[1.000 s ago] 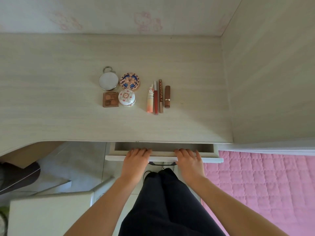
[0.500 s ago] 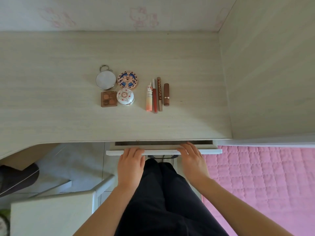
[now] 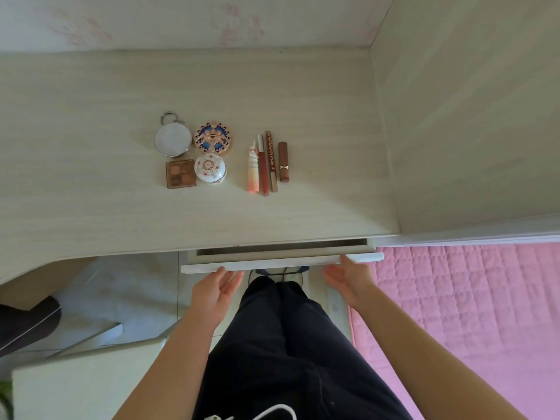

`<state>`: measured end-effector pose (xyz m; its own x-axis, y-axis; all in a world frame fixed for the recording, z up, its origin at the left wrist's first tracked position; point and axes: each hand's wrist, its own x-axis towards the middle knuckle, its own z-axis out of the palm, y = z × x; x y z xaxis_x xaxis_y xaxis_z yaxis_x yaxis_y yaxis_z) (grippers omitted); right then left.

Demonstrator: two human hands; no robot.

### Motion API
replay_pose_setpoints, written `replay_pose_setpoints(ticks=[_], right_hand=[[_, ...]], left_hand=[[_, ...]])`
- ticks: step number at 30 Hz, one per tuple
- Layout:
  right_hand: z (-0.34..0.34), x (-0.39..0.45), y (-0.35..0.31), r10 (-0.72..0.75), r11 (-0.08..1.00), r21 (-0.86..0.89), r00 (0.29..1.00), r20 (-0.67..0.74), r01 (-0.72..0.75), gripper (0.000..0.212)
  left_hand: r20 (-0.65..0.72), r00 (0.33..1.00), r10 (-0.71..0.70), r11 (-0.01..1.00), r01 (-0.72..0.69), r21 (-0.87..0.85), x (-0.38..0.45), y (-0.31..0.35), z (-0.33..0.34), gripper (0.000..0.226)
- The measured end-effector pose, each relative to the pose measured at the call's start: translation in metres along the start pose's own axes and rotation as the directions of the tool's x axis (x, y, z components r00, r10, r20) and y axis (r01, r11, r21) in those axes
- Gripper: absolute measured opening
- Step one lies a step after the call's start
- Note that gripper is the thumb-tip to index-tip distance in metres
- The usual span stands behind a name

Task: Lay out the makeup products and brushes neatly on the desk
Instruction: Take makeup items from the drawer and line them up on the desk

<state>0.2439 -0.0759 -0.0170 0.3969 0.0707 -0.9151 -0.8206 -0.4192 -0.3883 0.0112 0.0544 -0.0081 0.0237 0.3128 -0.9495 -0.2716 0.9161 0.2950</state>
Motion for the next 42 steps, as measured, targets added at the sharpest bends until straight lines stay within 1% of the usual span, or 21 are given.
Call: replay_pose_setpoints(ticks=[1, 4, 7, 9, 11, 14, 15, 18, 21, 24, 28, 32, 34, 36, 39, 41, 42], right_hand=[[0.003, 0.002, -0.006, 0.020, 0.999, 0.039, 1.000, 0.014, -0.021, 0.006], [0.010, 0.003, -0.016, 0.070, 0.997, 0.034, 0.997, 0.030, -0.071, 0.005], [0.013, 0.003, -0.021, 0.072, 0.989, 0.124, 0.997, 0.032, -0.075, 0.018], [0.016, 0.006, -0.024, 0.054, 0.988, 0.143, 0.998, 0.020, -0.056, 0.028], [0.019, 0.007, -0.027, 0.083, 0.986, 0.147, 0.997, -0.010, -0.080, 0.032], [0.021, 0.009, -0.032, 0.104, 0.988, 0.117, 0.994, -0.046, -0.098, 0.027], [0.022, 0.009, -0.033, 0.106, 0.989, 0.106, 0.993, -0.054, -0.100, 0.024], [0.023, 0.012, -0.032, 0.107, 0.991, 0.082, 0.993, -0.056, -0.102, 0.028], [0.023, 0.008, -0.034, 0.112, 0.990, 0.092, 0.992, -0.052, -0.107, 0.023], [0.022, 0.003, -0.035, 0.101, 0.991, 0.091, 0.994, -0.047, -0.096, 0.024], [0.025, 0.004, -0.033, 0.114, 0.987, 0.116, 0.993, -0.044, -0.108, 0.033], [0.026, 0.003, -0.032, 0.113, 0.987, 0.122, 0.993, -0.031, -0.109, 0.041], [0.028, 0.005, -0.034, 0.117, 0.981, 0.157, 0.993, -0.011, -0.114, 0.046], [0.031, 0.006, -0.038, 0.095, 0.981, 0.167, 0.995, 0.019, -0.097, 0.045], [0.033, 0.007, -0.039, 0.073, 0.987, 0.143, 0.997, 0.023, -0.076, 0.040], [0.031, 0.011, -0.037, 0.086, 0.976, 0.200, 0.996, 0.005, -0.085, 0.040], [0.031, 0.011, -0.038, 0.084, 0.977, 0.195, 0.996, -0.008, -0.081, 0.040]], left_hand=[[0.004, 1.000, -0.003, 1.000, 0.003, -0.024, 0.000, 0.003, 0.001, 0.020], [0.018, 1.000, 0.002, 0.999, -0.001, -0.044, 0.001, 0.010, 0.006, 0.015], [0.015, 1.000, -0.002, 0.998, 0.003, -0.066, 0.002, 0.014, 0.012, 0.019], [0.004, 1.000, 0.000, 0.998, 0.000, -0.069, 0.004, 0.015, 0.017, 0.021], [-0.004, 1.000, 0.002, 0.998, -0.003, -0.066, 0.008, 0.017, 0.021, 0.019], [-0.017, 1.000, -0.005, 0.998, 0.004, -0.055, 0.010, 0.021, 0.027, 0.015], [-0.015, 1.000, -0.006, 0.999, 0.005, -0.051, 0.011, 0.022, 0.027, 0.016], [-0.005, 1.000, -0.010, 0.999, 0.009, -0.051, 0.010, 0.022, 0.026, 0.021], [-0.002, 1.000, 0.000, 0.999, 0.000, -0.040, 0.010, 0.021, 0.025, 0.025], [-0.018, 1.000, 0.010, 0.999, -0.011, -0.044, 0.011, 0.018, 0.026, 0.026], [-0.038, 0.999, 0.014, 0.996, -0.018, -0.092, 0.012, 0.014, 0.029, 0.029], [-0.043, 0.999, 0.013, 0.994, -0.018, -0.111, 0.012, 0.013, 0.030, 0.022], [-0.046, 0.999, 0.019, 0.994, -0.024, -0.107, 0.014, 0.015, 0.033, 0.012], [-0.040, 0.999, 0.030, 0.995, -0.033, -0.089, 0.016, 0.019, 0.037, 0.005], [-0.023, 0.999, 0.041, 0.997, -0.043, -0.065, 0.018, 0.022, 0.039, 0.008], [0.005, 0.999, 0.044, 0.998, -0.044, -0.043, 0.021, 0.023, 0.036, 0.012], [0.020, 0.999, 0.049, 0.999, -0.049, -0.018, 0.022, 0.023, 0.034, 0.014]])
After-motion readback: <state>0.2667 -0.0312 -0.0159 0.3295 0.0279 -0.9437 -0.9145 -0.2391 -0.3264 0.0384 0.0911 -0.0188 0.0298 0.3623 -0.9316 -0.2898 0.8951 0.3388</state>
